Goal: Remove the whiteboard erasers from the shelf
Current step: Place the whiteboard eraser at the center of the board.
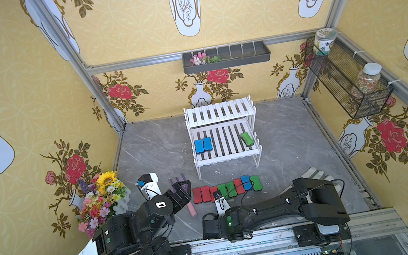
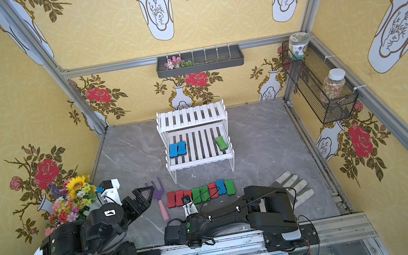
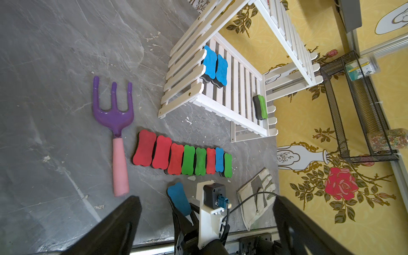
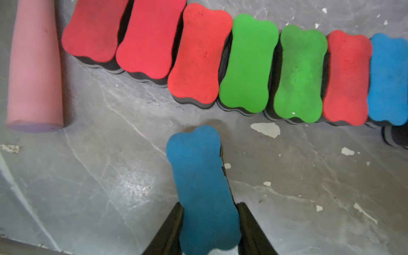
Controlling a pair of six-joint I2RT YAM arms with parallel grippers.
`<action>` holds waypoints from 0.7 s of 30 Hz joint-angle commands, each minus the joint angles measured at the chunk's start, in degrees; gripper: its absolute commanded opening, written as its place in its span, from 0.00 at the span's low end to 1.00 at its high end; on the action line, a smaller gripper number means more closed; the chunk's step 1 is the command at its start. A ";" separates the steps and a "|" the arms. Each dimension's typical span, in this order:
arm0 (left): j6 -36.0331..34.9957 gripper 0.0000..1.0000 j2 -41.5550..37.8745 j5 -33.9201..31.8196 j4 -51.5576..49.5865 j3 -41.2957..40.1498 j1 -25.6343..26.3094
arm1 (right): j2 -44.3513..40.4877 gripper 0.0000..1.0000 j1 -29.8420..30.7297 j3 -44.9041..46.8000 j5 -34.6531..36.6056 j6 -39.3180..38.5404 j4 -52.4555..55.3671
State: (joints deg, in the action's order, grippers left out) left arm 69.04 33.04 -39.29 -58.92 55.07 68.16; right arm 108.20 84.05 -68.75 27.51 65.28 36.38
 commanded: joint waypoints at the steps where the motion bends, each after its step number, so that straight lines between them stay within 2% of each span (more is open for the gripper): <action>1: 0.31 1.00 0.27 -0.79 -1.34 -0.05 -0.05 | -0.07 0.57 -0.38 -0.31 -2.22 -3.84 -2.41; 3: 0.36 0.99 0.27 -0.99 -1.29 -0.27 -0.05 | -0.73 0.60 -0.46 -0.02 -2.92 -5.64 -4.06; 9: 0.04 1.00 0.60 -1.64 -2.03 0.02 -0.05 | -0.99 0.61 -2.65 1.94 -9.20 -10.50 -10.35; 13: 0.05 0.99 0.46 -1.76 -2.07 -0.29 -0.05 | -3.11 0.60 -2.66 2.80 -6.35 -9.57 -8.60; 21: -0.91 1.00 1.06 -1.54 -0.24 -1.11 -0.05 | -6.52 0.59 -2.93 5.89 -5.53 -8.68 -8.52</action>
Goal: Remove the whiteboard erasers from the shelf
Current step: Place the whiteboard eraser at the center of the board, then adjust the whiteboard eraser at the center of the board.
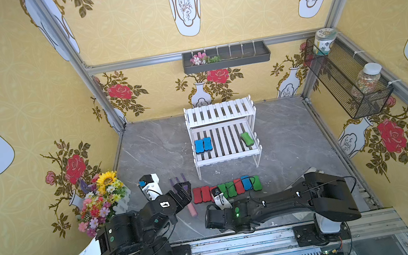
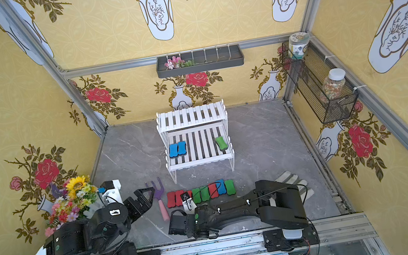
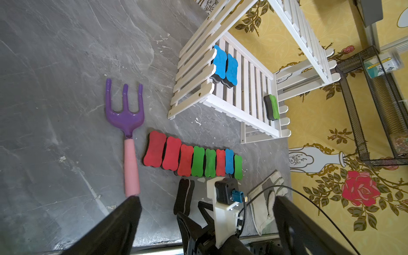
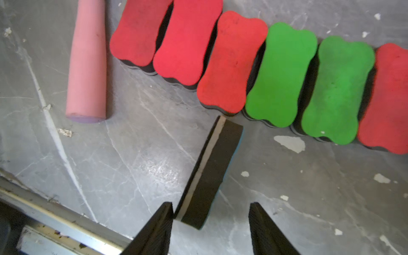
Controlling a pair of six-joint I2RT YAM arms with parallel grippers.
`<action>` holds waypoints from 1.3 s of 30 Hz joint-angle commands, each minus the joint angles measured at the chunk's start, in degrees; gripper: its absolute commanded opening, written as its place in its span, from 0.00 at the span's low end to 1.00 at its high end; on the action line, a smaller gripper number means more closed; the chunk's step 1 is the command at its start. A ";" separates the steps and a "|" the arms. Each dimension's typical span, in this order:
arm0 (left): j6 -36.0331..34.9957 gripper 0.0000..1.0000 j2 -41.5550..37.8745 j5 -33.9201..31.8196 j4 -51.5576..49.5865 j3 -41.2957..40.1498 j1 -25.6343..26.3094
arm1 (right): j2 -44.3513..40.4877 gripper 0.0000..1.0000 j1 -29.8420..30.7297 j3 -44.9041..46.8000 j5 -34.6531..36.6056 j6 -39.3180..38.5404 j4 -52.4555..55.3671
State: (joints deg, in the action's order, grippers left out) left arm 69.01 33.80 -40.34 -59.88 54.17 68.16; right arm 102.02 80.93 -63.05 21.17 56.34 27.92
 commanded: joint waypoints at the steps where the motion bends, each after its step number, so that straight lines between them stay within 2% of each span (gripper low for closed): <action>1: -1.06 0.99 0.43 -0.58 0.88 -0.14 -0.05 | -0.13 0.59 0.20 0.04 1.03 0.32 0.03; 3: -1.18 0.99 0.64 -0.50 1.03 0.00 -0.05 | -0.49 0.56 0.45 -0.55 2.61 0.74 1.48; 10: -1.42 0.99 0.72 0.10 1.50 -0.08 -0.04 | -7.42 0.55 0.58 2.30 6.01 0.75 1.88; 12: -1.68 1.00 0.72 0.24 2.31 -0.44 -0.05 | -8.08 0.48 -0.16 3.45 6.17 1.90 3.47; 15: -1.86 1.00 0.90 0.30 2.88 -0.85 -0.04 | -6.63 0.43 -1.50 3.84 4.49 3.39 5.50; 19: -1.87 0.99 1.05 0.08 2.88 -0.91 -0.05 | -2.24 0.42 -1.54 0.99 4.17 3.37 8.66; 28: -1.95 1.00 0.48 0.16 2.53 -0.74 -0.05 | -0.16 0.41 -2.97 -1.93 5.30 -0.50 6.44; 39: -1.69 1.00 -0.23 -0.46 2.47 -1.53 -0.05 | 5.21 0.41 -1.52 -9.16 1.46 -4.72 1.78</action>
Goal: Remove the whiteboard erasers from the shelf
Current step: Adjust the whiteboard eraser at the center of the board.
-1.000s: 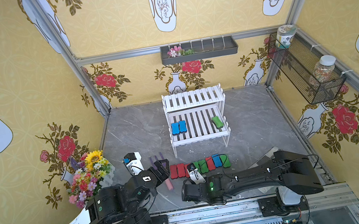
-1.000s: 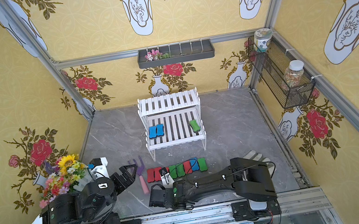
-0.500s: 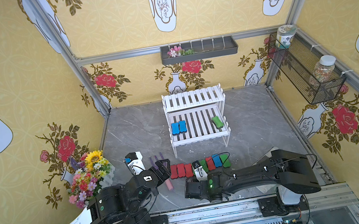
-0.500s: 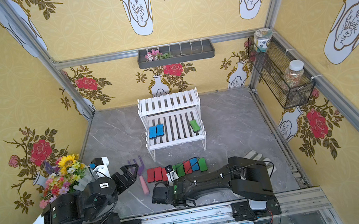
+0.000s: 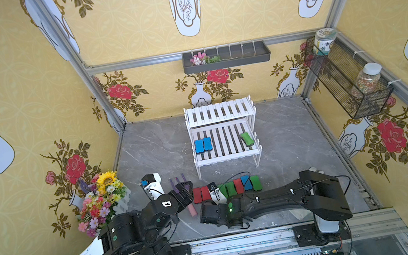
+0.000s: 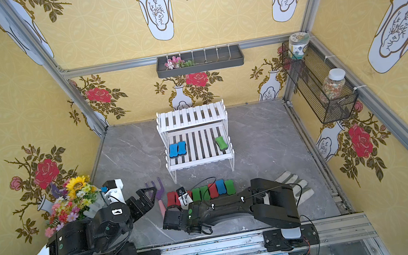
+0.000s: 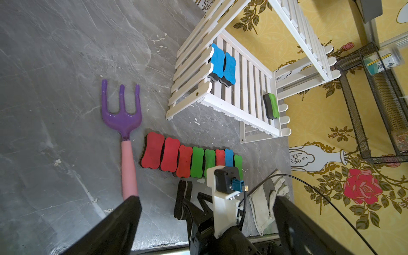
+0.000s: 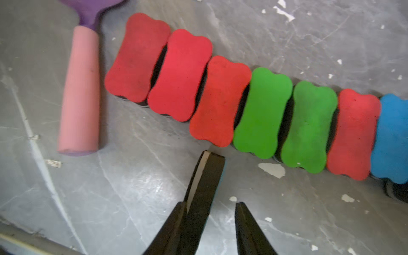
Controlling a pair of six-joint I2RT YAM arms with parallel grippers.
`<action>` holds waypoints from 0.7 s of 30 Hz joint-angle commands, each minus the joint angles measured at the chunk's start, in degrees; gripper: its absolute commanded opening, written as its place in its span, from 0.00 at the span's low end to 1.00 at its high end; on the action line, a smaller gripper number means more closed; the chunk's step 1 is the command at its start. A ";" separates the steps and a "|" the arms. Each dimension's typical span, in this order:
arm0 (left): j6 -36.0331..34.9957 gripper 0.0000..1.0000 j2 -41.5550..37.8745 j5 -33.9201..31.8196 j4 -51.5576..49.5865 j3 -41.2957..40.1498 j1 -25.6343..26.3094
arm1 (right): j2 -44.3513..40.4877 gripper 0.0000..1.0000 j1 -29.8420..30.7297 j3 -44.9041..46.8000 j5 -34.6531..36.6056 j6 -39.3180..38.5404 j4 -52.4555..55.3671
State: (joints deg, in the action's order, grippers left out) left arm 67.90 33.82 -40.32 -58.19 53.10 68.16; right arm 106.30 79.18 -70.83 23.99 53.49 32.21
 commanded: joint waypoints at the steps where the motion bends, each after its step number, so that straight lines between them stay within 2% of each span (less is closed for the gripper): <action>1: -0.57 1.00 -0.25 -0.39 0.77 -0.50 -0.05 | 1.41 0.42 0.19 -1.93 -1.99 -2.28 -3.05; 6: -0.49 0.99 -0.33 -0.53 0.59 -0.60 -0.05 | 1.98 0.49 0.12 -3.97 -2.50 -2.32 -2.55; 12: -0.73 1.00 -0.38 -0.84 0.58 -0.28 -0.05 | -1.37 0.46 -0.16 -1.86 -0.70 -1.58 -0.81; 15: -0.91 1.00 -0.42 -0.74 0.65 -0.74 -0.03 | -5.27 0.45 -1.26 0.40 1.56 -0.85 0.56; 18: -0.92 0.99 -0.03 -0.25 1.20 -1.79 -0.05 | -10.59 0.54 -3.39 2.18 3.16 -1.61 0.60; 21: -1.21 1.00 0.75 0.44 2.77 -3.17 -0.05 | -15.80 0.58 -5.47 1.70 6.92 -2.81 1.93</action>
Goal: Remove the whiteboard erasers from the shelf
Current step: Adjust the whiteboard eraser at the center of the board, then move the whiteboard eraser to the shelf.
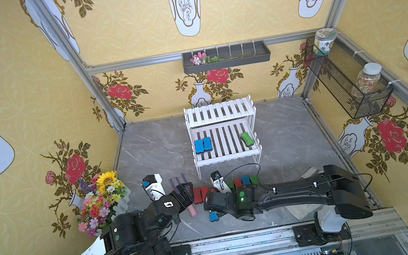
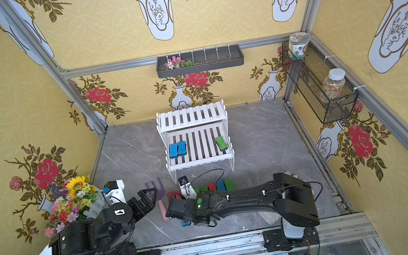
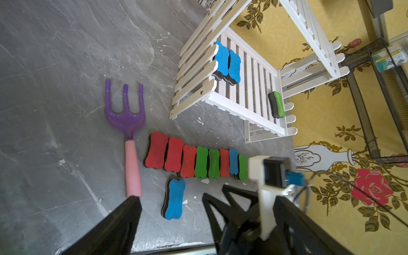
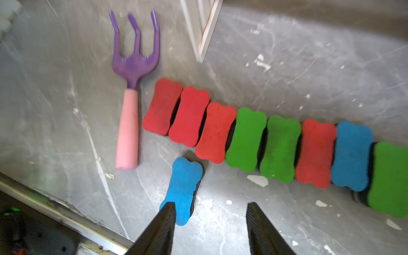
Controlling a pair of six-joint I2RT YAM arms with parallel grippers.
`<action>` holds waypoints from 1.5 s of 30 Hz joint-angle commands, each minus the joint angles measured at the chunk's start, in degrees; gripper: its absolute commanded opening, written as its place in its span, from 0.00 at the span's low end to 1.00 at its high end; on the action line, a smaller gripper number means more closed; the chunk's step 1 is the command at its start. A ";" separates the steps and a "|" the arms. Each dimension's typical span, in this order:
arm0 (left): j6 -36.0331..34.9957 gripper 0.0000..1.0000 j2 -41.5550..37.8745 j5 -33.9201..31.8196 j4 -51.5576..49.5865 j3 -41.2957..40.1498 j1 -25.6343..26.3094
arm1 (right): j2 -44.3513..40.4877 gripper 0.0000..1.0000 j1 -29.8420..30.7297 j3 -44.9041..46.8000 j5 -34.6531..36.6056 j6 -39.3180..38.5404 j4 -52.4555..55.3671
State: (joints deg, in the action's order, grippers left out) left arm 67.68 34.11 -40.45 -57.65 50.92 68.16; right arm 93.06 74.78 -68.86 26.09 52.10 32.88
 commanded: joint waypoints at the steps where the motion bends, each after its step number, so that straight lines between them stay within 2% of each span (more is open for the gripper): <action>1: -1.25 1.00 0.84 0.88 2.99 -1.38 -0.05 | -3.94 0.58 -2.05 -0.50 5.99 -1.63 1.57; 5: -1.27 1.00 2.05 0.72 3.69 -2.13 -0.04 | -6.65 0.59 -6.79 -0.40 6.24 -4.30 -2.74; 7: -1.37 0.99 1.86 0.48 3.72 -2.27 -0.05 | -5.87 0.60 -8.27 -0.93 6.36 -5.83 -6.11; 10: -1.13 1.00 1.11 -0.12 3.22 -2.29 -0.05 | -3.56 0.63 -9.84 -1.95 10.32 -7.18 -9.51; 15: -0.22 1.00 0.17 -0.01 1.58 -1.70 -0.05 | -0.47 0.66 -13.50 -1.54 12.31 -10.30 -21.38; 25: 0.11 1.00 0.42 1.51 0.63 -1.08 -0.05 | 8.50 0.69 -19.95 -6.60 7.19 -10.45 -24.59; 37: -1.49 1.00 1.31 2.10 2.36 -0.73 -0.05 | 13.02 0.71 -21.49 -9.48 4.42 -12.69 -27.66; 45: -1.80 1.00 1.49 2.25 2.60 -0.47 -0.05 | 15.72 0.67 -22.37 -13.04 4.02 -11.91 -22.15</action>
State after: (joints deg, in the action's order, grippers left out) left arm 66.52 35.55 -38.76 -56.07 50.28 68.16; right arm 108.20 52.47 -81.41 30.06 40.12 8.49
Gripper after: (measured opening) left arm 0.996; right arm 0.676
